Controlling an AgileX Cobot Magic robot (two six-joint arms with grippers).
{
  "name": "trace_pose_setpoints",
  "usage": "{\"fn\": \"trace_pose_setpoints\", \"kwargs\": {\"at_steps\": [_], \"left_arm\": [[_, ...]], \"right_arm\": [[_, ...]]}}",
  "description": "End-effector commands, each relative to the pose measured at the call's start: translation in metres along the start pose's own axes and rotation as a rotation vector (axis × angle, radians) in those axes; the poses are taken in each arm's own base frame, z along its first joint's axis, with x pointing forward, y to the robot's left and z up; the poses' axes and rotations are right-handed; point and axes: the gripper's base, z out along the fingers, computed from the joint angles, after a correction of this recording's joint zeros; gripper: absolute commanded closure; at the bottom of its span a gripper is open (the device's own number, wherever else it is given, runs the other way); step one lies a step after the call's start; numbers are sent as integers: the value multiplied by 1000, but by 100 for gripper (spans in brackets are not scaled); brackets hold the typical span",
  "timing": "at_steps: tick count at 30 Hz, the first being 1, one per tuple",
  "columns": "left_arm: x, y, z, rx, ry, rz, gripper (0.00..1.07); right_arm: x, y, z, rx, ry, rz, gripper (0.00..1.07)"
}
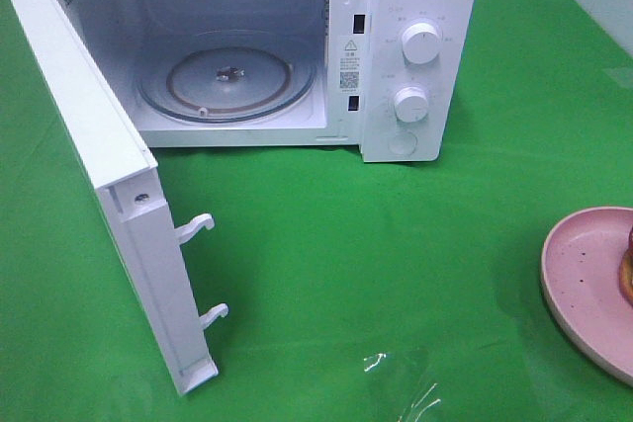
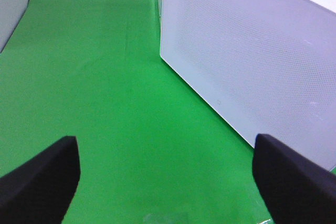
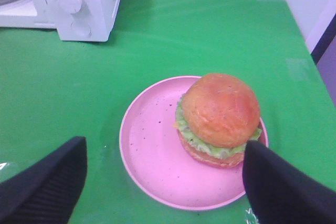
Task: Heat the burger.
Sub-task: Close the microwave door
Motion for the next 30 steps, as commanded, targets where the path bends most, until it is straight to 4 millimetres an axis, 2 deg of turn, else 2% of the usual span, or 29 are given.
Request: {"fn": "trace_pose_setpoints", "kwargs": {"at_steps": [1, 30], "left_arm": [[2, 0, -1, -2, -19, -2, 25], [2, 0, -1, -2, -19, -2, 25]], "right_arm": [[4, 0, -4, 18, -35, 4, 31], [7, 0, -8, 25, -69, 16, 31]]}}
